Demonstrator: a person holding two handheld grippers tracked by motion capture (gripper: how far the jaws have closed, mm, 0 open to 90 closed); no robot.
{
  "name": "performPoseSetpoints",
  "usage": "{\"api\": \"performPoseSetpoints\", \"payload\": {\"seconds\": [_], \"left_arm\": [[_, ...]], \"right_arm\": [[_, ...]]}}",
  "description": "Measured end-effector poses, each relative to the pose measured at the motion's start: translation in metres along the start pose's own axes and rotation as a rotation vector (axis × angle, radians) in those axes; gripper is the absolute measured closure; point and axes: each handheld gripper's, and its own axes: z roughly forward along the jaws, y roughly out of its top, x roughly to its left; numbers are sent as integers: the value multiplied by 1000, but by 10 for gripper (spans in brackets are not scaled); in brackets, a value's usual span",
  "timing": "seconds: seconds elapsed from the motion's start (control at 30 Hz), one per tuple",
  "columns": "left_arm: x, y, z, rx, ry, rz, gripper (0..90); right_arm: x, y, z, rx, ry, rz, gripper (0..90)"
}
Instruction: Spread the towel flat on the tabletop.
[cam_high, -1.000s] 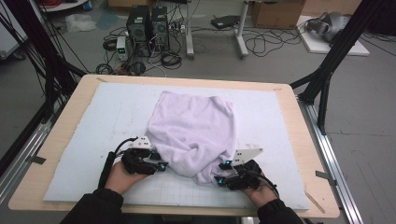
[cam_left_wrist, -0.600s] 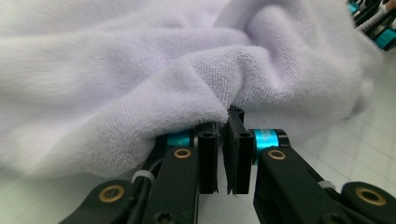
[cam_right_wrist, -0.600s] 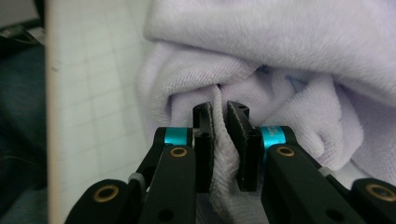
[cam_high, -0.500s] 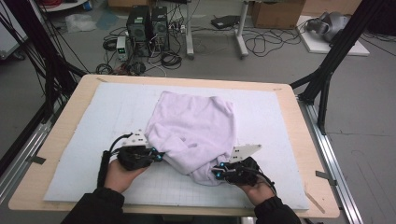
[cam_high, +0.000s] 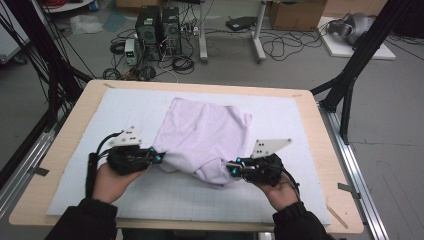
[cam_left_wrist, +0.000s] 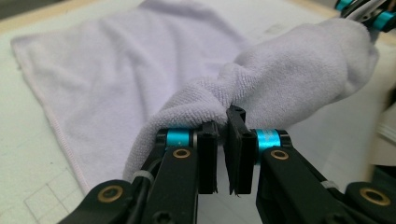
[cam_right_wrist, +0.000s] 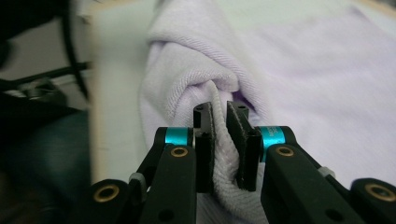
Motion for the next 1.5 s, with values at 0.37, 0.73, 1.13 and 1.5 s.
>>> {"api": "performPoseSetpoints", "payload": {"seconds": [0.37, 0.73, 1.13, 1.5], "left_arm": [[31, -1, 75, 174, 65, -47, 686], [8, -22, 9, 16, 37, 15, 508], [1, -32, 60, 148, 40, 40, 671], [1, -26, 43, 95, -25, 37, 863]], "right_arm": [[-64, -31, 34, 68, -85, 204, 715], [-27, -44, -16, -75, -106, 105, 592], [-42, -33, 23, -10, -164, 15, 531], [-57, -40, 26, 39, -58, 106, 863]]}}
